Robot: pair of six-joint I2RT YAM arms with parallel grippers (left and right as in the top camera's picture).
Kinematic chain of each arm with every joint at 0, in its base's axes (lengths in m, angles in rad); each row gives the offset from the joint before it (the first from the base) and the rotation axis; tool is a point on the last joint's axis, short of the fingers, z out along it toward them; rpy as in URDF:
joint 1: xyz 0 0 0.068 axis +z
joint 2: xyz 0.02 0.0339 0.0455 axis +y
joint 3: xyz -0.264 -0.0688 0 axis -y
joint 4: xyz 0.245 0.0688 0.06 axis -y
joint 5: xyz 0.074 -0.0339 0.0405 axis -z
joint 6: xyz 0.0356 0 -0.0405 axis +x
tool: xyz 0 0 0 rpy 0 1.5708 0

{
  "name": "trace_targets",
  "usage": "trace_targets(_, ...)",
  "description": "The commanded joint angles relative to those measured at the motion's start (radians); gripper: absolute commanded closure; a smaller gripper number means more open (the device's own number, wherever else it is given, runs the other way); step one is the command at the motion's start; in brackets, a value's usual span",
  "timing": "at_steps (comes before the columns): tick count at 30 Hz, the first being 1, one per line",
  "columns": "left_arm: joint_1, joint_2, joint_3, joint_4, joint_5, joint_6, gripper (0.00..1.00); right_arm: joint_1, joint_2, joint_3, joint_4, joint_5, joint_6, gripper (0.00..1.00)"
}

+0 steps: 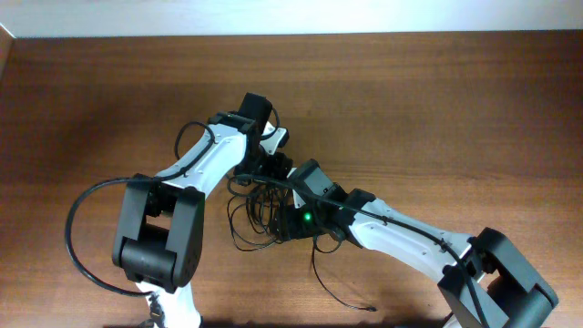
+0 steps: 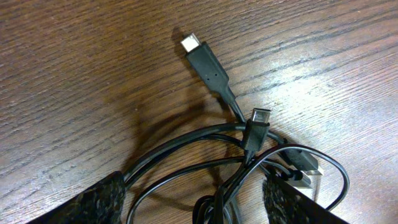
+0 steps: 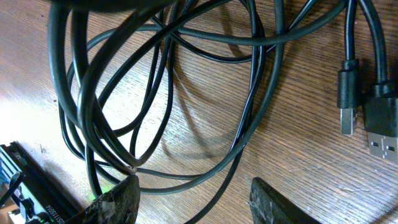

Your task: Untangle cables

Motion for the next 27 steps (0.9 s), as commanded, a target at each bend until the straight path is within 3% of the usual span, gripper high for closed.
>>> trace_targets(1, -0.009, -0.014, -0.008, 0.002, 0.031, 0.001, 0.28, 0.009, 0.009, -0.006, 0.034, -0.042, -0.014, 0.43)
trace_targets(11, -0.009, -0.014, -0.008, 0.002, 0.031, 0.001, 0.27, 0.009, 0.01, -0.006, 0.101, 0.147, 0.05, 0.44)
trace_targets(13, -0.009, -0.014, -0.008, 0.002, 0.032, 0.001, 0.23, 0.009, 0.01, -0.006, 0.117, 0.161, 0.064, 0.44)
trace_targets(19, -0.009, -0.014, -0.008, -0.002, 0.033, 0.0, 0.23, 0.009, 0.012, -0.006, 0.126, 0.18, 0.064, 0.7)
trace_targets(21, -0.008, -0.026, -0.007, -0.007, 0.035, -0.019, 0.22, 0.009, 0.012, -0.006, 0.108, 0.18, 0.064, 0.92)
trace_targets(22, -0.002, -0.045, 0.0, -0.016, 0.035, -0.019, 0.2, 0.009, 0.012, -0.006, 0.1, 0.18, 0.064, 0.96)
trace_targets(27, 0.077, -0.284, 0.011, -0.029, 0.035, -0.079, 0.09, -0.001, 0.012, -0.006, 0.092, 0.19, 0.064, 0.96)
